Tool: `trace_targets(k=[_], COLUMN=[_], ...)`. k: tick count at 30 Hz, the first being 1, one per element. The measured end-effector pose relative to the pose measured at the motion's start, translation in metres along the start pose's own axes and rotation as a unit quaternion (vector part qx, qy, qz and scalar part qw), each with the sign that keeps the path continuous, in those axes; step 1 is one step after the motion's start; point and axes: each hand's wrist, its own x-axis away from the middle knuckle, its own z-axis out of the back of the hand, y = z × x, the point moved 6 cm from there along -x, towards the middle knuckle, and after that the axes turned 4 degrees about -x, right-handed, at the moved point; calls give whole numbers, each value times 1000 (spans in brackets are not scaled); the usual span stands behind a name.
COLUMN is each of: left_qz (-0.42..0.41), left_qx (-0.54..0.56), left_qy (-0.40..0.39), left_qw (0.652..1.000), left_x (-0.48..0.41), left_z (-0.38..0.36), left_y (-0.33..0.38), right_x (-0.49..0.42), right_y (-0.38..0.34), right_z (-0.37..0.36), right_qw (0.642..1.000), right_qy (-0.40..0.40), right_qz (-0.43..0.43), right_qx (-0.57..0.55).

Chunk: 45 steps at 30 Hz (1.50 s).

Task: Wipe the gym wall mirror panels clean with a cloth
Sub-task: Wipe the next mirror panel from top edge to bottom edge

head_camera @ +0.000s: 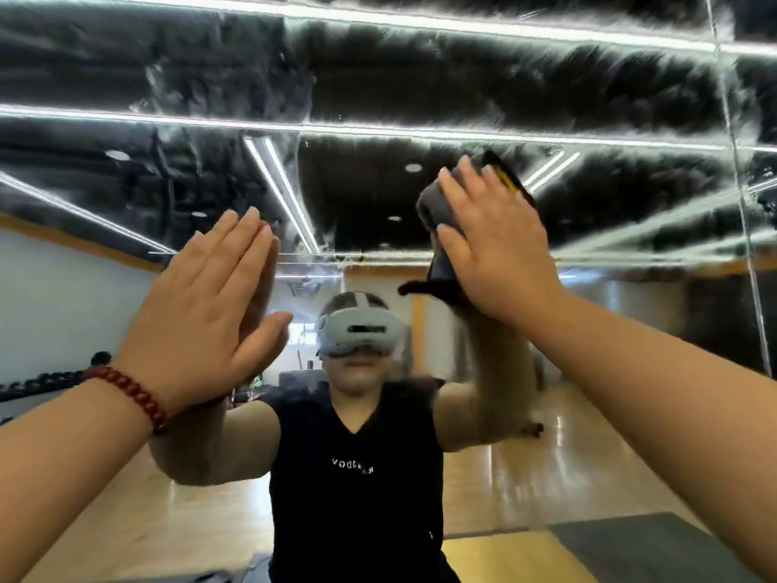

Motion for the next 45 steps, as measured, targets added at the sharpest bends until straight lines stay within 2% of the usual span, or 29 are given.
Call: trace_targets(k=[1,2,3,5,7,9,11,13,15,17,20,23,25,28,30,31,33,36,38,40,43,45], left_qz=[6,10,12,16,14,4,-2,-1,5,10,13,9,17,34,17,9,6,7,0,4,31,39], left_qx=[-3,-5,-6,-3,3,2,2,5,13,29,57,59,65,78,69,68,83,103,97,102,121,118], left_qy=[-3,-8,-13,-14,-10,-13,-19,-24,-19,-5,12,-2,-16,-26,-27,-26,-28,-34,-40,-40,-34,-31], left_qw=[1000,1000,1000,1000,1000,1000,1000,1000,1000,1000,998,998,998,996,997,997,996,994,994,994,992,992], left_x=[4,7,11,18,24,34,43,45,45,45,55,70,75,73,72,73,78,92,100,102,93,86], left_z=[0,-2,-4,-8,-9,-10,-11,-11,-11,-8,-6,-8,-9,-11,-13,-15,-19,-24,-25,-23,-21,-22], left_y=[-5,-9,-11,-11,-8,-4,-1,1,0,2,7,16,21,31,45,53,68,82,89,93,97,101], right_x=[-13,-19,-18,6,52,73,49,3,-25,-13,66,145,151,88,53,51,82,174,206,188,110,82], right_y=[11,5,-13,-72,-122,-132,-116,-96,-95,-120,-153,-144,-132,-107,-93,-92,-99,-113,-110,-102,-79,-67], right_z=[5,5,1,-17,-36,-44,-36,-20,-17,-26,-42,-48,-44,-31,-23,-23,-32,-46,-47,-42,-27,-22], right_qw=[998,996,998,996,968,945,960,988,998,994,958,933,938,981,993,994,988,962,949,955,988,994], right_qy=[8,13,20,17,-29,-72,-50,-20,-20,-16,-47,-114,-118,-59,-33,-30,-28,-86,-119,-122,-59,-43], right_qz=[-63,-85,-62,88,250,319,275,150,61,107,281,341,327,184,105,99,151,260,292,270,143,99], right_qx=[-3,-2,-4,-21,-17,2,4,-11,-14,-16,-18,11,14,-18,-33,-30,-14,2,8,8,-3,-1])
